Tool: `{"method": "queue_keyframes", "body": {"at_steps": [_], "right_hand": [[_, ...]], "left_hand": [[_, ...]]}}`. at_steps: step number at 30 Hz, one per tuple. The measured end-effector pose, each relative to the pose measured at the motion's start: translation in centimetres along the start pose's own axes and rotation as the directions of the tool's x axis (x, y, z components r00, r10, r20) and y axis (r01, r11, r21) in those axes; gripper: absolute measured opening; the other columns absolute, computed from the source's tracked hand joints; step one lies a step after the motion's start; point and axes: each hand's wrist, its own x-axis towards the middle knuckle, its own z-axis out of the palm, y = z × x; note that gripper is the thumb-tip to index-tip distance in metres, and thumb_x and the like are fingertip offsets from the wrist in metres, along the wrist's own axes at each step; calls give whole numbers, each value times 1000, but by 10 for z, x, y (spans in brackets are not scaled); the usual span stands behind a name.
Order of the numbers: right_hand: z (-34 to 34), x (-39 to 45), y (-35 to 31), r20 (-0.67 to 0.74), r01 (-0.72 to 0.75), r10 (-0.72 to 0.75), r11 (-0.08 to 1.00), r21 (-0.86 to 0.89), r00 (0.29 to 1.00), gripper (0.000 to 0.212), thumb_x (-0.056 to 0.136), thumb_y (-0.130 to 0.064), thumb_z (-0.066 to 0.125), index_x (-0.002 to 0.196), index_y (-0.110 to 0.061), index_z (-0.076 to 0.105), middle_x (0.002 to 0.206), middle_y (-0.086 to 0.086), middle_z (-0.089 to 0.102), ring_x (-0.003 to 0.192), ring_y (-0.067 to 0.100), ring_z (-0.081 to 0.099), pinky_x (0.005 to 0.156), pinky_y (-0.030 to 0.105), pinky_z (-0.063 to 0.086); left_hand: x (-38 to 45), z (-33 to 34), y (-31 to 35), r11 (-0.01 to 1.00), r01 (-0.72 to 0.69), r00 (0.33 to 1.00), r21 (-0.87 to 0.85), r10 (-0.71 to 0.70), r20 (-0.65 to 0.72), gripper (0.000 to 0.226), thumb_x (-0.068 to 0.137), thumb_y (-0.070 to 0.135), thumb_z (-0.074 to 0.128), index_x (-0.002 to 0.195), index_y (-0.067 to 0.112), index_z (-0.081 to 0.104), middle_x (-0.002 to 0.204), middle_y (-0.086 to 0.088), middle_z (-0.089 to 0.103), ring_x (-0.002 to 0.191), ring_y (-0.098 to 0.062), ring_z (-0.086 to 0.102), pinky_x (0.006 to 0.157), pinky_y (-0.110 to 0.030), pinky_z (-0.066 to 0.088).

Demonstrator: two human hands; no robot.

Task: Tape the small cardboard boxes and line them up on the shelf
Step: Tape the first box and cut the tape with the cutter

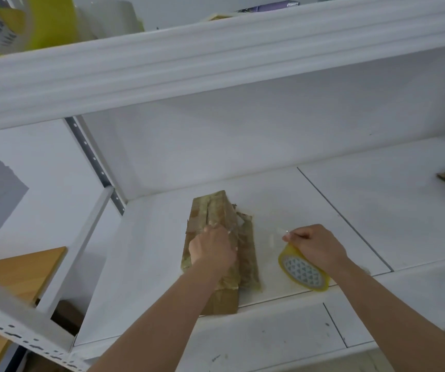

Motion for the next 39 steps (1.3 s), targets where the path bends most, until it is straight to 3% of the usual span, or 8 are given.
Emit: {"method": "queue_keyframes", "body": {"at_steps": [9,17,20,23,27,32,35,39], "right_hand": [[-3,8,-13,-97,12,-4,997,83,995,27,92,-46,57,77,-32,75,76,-7,71,73,14,67,76,40,56],[-1,-3,-16,-48,69,-62,985,159,997,25,93,-42,59,84,-27,78,86,1,75,84,19,69,87,47,55],[0,-11,-16,-26,110,-107,975,194,994,22,93,-42,61,82,-33,78,75,-2,73,77,20,70,82,45,56],[1,-17,-18,-13,145,-145,967,208,989,25,92,-42,62,75,-32,76,68,-2,70,70,21,68,78,44,54],[3,-23,-17,-62,169,-162,976,139,985,32,93,-51,55,69,-37,72,62,-4,66,63,15,63,65,34,48],[15,-26,-15,-265,60,-85,993,-102,961,29,94,-59,47,80,-42,65,69,-13,63,72,13,60,59,23,36],[23,-24,-18,-317,48,-77,994,-98,945,21,95,-49,51,109,-44,65,80,-14,62,84,15,63,65,26,37],[31,-23,-18,-395,53,-151,968,-247,906,24,97,-41,49,117,-38,63,74,-10,63,76,20,64,58,25,33]], "left_hand": [[0,-9,-46,973,-225,974,-59,223,-48,44,91,33,57,132,46,49,110,7,67,100,-19,64,73,-27,44],[-4,12,-14,954,-89,994,-285,69,-79,36,100,32,48,136,36,51,113,0,68,100,-23,66,73,-32,51],[-4,3,-2,839,-86,991,-538,14,-137,47,98,56,40,132,28,56,92,1,68,86,-20,66,69,-32,50],[-10,-8,16,618,-128,992,-775,86,-96,54,83,73,51,101,26,70,79,11,67,78,-13,66,65,-27,47],[-13,-6,30,463,-39,990,-885,137,29,22,79,43,77,75,21,79,71,6,74,71,-12,68,70,-32,56],[-26,-4,41,278,176,975,-944,79,205,29,84,29,75,74,3,72,83,-18,72,70,-15,59,61,-21,44],[-34,0,41,251,268,952,-930,79,295,26,86,29,74,72,8,72,77,-6,72,70,-12,59,62,-22,41],[-39,-1,28,342,157,968,-926,130,212,17,86,28,73,76,16,77,85,1,76,85,-11,67,64,-17,43]]}}
